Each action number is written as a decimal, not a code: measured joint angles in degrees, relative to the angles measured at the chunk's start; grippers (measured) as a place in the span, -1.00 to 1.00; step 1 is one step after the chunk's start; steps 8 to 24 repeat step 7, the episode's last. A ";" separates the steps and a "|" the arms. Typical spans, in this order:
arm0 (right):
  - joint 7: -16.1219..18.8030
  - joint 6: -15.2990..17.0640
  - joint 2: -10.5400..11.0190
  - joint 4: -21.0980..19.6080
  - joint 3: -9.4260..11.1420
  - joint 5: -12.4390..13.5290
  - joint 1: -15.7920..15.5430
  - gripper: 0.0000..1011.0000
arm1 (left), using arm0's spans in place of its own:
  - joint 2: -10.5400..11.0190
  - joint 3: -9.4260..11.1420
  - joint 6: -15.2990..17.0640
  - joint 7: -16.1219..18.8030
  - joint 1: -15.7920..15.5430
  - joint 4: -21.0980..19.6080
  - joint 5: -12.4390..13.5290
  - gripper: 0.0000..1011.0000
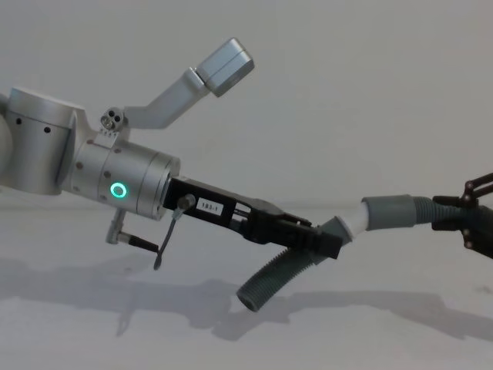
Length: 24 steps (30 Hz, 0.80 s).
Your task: Use both hands to pick up one end of the pipe from the table, align the ends, and insert them.
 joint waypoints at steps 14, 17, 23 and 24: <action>0.00 0.00 0.00 0.00 0.00 0.00 0.01 -0.69 | 0.02 -0.11 0.16 0.14 0.08 -0.18 0.14 -0.33; 0.00 0.00 0.00 0.00 0.00 0.00 0.01 -0.69 | 0.02 -0.11 0.16 0.14 0.08 -0.18 0.14 -0.33; 0.00 0.00 0.00 0.00 0.00 0.00 0.01 -0.69 | 0.02 -0.11 0.16 0.14 0.08 -0.18 0.14 -0.33; 0.00 0.00 0.00 0.00 0.00 0.00 0.01 -0.69 | 0.02 -0.11 0.16 0.14 0.08 -0.18 0.14 -0.33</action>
